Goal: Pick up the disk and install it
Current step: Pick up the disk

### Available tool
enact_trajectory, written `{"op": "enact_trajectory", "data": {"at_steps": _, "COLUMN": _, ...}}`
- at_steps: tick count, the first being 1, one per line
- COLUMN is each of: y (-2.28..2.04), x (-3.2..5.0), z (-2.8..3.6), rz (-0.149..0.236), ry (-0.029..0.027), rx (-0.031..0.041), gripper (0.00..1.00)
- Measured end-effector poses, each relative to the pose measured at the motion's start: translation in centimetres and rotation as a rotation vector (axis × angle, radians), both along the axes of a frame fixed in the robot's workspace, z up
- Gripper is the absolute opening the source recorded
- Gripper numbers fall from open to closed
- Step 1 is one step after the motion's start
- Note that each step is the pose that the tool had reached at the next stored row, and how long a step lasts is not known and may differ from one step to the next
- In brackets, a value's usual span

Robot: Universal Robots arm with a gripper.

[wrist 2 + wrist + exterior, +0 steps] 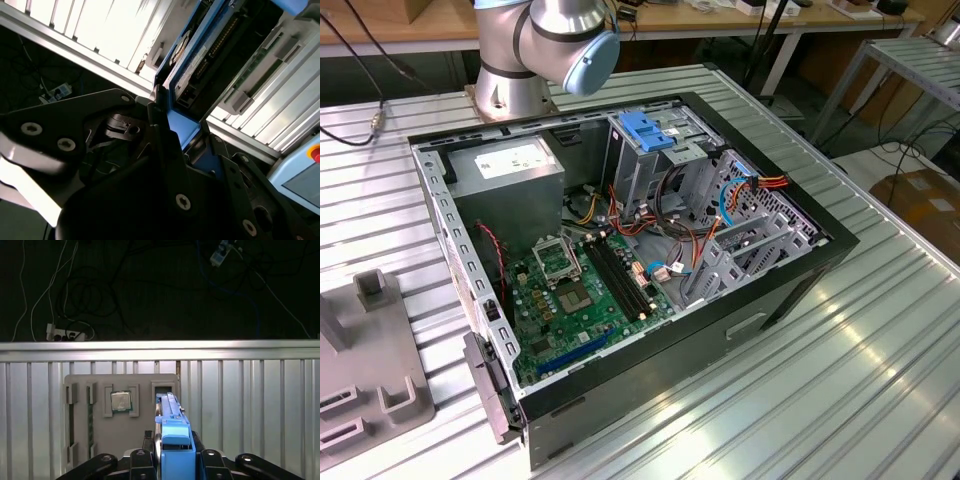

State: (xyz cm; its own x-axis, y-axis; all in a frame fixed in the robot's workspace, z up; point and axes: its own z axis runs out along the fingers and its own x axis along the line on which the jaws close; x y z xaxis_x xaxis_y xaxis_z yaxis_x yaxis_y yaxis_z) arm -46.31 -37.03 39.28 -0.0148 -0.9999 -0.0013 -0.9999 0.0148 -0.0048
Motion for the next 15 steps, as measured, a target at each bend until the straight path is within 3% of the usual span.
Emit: {"op": "enact_trajectory", "data": {"at_steps": 15, "y": 0.0, "x": 0.0, "z": 1.69, "rz": 0.0, "ry": 0.0, "rx": 0.0, "gripper": 0.37}}
